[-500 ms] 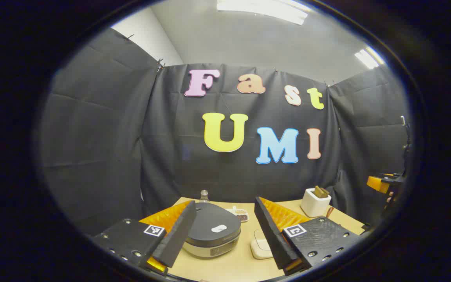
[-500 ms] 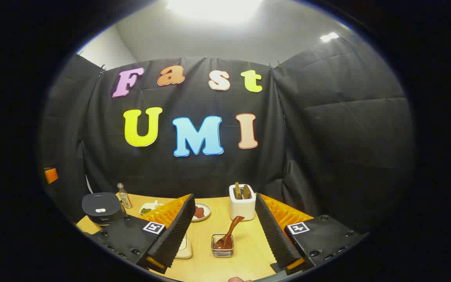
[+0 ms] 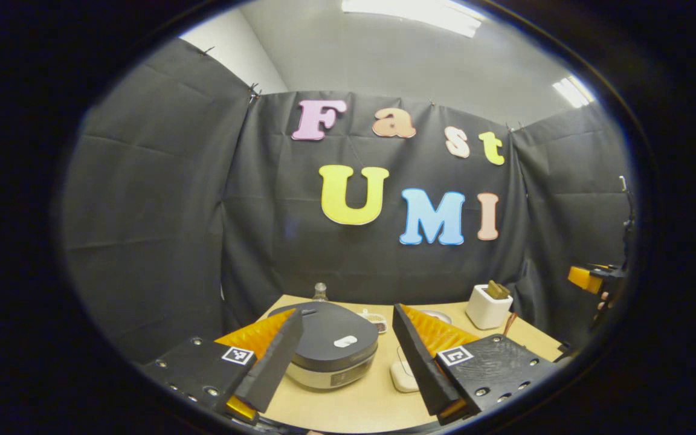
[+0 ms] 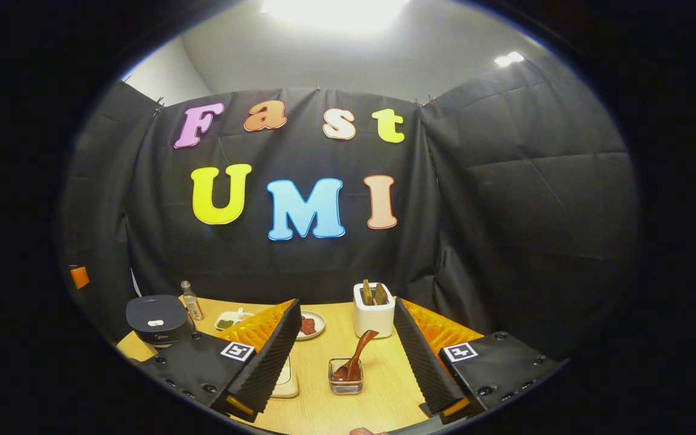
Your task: Close the left gripper, press the button to open the rice cooker; take a wooden spoon from the chopstick holder with the right hand, scoop a spoonful of rice and pour it into the rice cooker, then put the wooden spoon back into the chopstick holder.
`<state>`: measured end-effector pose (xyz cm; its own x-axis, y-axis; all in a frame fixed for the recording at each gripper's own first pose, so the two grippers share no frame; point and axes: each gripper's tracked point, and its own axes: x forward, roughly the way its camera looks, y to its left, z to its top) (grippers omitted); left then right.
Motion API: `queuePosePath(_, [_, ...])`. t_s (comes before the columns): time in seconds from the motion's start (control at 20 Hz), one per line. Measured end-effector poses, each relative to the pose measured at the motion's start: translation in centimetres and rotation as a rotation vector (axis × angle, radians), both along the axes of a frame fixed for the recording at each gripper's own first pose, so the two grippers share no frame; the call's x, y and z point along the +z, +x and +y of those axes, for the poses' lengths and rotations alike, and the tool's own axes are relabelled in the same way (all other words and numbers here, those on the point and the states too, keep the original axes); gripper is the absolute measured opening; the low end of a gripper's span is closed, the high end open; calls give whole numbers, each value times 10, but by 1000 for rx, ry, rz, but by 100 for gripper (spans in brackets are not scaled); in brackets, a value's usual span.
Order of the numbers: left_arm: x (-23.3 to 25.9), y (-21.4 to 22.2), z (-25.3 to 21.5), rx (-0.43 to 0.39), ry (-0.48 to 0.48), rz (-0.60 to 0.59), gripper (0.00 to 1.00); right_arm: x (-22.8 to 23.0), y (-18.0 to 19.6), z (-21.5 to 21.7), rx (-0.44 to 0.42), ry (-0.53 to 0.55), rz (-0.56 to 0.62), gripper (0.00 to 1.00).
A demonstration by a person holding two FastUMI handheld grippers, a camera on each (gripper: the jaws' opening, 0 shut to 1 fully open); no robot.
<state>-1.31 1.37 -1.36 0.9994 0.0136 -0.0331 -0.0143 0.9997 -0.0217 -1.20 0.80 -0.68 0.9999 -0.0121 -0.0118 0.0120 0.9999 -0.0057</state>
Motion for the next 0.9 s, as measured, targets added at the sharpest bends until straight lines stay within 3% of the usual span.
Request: queuePosePath(0.9, [-13, -3, -9, -39, -4, 27, 94, -4, -6, 4, 2, 1, 21, 98])
